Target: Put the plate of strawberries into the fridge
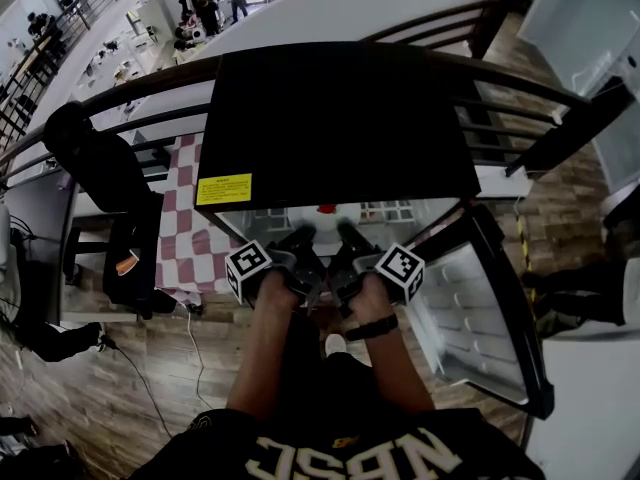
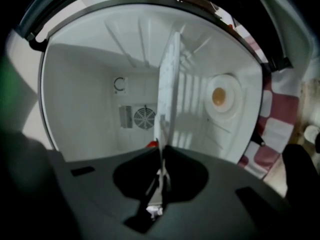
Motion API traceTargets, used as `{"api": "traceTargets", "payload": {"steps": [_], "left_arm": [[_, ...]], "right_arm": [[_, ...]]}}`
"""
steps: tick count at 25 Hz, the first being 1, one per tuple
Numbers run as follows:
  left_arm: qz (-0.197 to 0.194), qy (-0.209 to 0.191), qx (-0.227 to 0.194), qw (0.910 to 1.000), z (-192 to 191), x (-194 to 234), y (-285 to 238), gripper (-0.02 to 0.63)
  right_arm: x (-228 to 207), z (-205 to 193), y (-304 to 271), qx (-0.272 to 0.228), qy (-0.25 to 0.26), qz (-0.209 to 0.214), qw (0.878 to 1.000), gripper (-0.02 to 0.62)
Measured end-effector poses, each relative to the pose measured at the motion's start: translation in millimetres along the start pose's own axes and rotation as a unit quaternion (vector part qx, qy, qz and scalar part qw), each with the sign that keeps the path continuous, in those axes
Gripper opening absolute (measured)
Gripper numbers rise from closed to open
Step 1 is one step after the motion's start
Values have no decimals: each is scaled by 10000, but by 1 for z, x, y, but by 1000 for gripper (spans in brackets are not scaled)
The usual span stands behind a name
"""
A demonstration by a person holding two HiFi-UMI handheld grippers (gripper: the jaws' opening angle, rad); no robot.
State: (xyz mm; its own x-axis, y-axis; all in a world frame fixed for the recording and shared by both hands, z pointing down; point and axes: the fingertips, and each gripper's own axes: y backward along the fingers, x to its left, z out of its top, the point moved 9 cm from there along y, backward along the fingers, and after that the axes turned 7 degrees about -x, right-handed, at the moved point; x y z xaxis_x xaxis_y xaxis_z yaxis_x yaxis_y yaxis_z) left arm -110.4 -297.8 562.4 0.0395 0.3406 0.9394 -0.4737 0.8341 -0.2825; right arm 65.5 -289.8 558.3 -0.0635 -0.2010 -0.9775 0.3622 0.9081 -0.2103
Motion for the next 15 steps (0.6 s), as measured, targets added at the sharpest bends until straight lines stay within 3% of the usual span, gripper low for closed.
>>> {"api": "traceTargets", "payload": {"steps": [10,15], "left_arm": [[-33,68,-31,10000,0,-2,-3,34],[-240,-424,14,9988,0,-2,-1,34]], "right_arm": [[1,2,-2,12,94,-38,9999,37],[7,2,0,154,812,-57,9966,37]]}}
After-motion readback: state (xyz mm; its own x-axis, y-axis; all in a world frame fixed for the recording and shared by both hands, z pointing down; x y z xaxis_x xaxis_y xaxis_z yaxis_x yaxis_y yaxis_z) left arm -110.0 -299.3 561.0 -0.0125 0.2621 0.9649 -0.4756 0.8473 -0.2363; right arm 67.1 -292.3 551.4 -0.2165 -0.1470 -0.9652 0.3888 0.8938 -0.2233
